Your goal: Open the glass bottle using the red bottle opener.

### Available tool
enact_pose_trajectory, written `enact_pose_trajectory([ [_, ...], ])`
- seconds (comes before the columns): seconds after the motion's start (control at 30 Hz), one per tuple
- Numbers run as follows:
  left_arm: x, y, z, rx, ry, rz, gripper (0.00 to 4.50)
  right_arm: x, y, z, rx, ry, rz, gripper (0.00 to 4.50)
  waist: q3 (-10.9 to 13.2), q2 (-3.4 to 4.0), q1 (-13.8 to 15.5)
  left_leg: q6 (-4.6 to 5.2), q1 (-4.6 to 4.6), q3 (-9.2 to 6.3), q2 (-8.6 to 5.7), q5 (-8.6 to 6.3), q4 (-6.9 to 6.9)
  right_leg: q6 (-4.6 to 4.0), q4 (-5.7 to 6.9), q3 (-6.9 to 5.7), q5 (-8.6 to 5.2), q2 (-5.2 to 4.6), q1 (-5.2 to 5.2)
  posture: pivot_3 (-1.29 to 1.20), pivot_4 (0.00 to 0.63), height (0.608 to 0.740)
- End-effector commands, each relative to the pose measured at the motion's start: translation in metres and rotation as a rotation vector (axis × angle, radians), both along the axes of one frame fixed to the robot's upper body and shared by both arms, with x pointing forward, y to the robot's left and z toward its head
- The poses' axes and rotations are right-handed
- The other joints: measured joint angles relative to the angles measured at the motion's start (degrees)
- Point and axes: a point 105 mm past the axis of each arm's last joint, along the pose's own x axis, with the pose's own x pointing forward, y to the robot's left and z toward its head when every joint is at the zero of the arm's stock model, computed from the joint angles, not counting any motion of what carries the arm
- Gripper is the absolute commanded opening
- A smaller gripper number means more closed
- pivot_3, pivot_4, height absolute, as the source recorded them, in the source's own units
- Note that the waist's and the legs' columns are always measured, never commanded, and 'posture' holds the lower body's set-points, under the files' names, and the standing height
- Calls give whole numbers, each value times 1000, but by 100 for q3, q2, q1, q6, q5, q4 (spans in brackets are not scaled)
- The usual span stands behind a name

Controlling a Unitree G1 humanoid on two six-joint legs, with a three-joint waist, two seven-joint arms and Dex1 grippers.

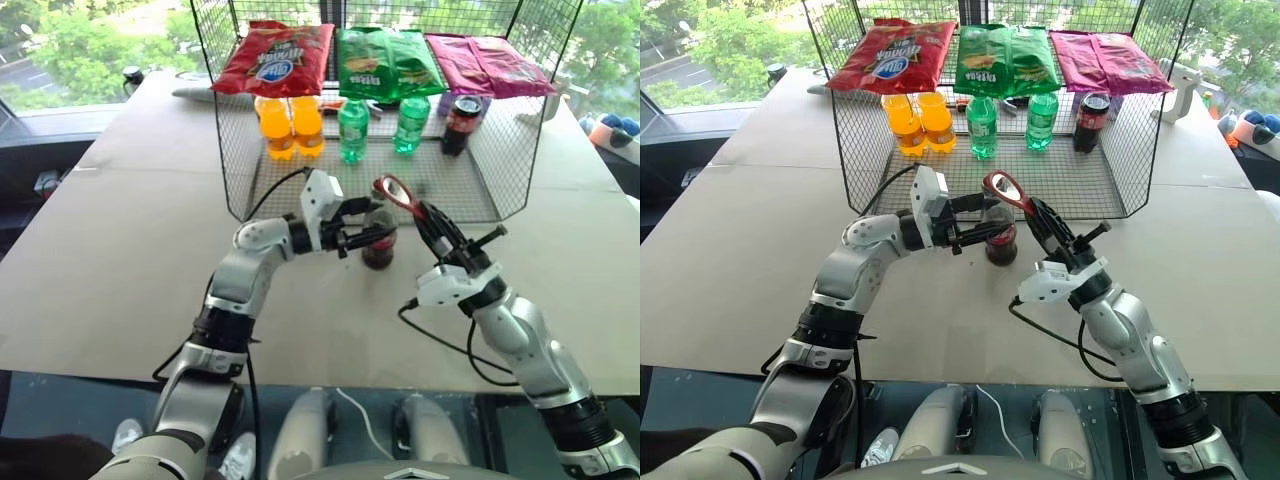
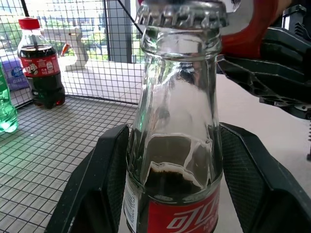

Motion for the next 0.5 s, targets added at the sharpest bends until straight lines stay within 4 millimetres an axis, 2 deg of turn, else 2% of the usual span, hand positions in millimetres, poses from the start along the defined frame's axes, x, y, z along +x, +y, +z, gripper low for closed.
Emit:
enact_pose_trajectory([
  [0.03, -8, -4, 21, -28, -74, -44, 2232, 2, 8, -9, -40, -35, 3, 0, 0, 0, 2, -1, 1, 0, 0, 1, 0, 0, 0, 0, 0, 0, 0, 0, 150, 740],
  [0.27, -8, -5, 23, -25, -74, -56, 2232, 3, 12, -18, -46, -46, -3, 0, 0, 0, 0, -2, 8, 0, 0, 1, 0, -1, 3, 6, 0, 0, 5, 0, 150, 740],
  [0.5, -8, -7, 25, -21, -80, -64, 2232, 2, 19, -35, -96, -69, -37, 0, -1, -1, 2, 0, 22, 2, 0, 0, -1, -2, 14, 17, -1, 0, 9, 0, 150, 740],
])
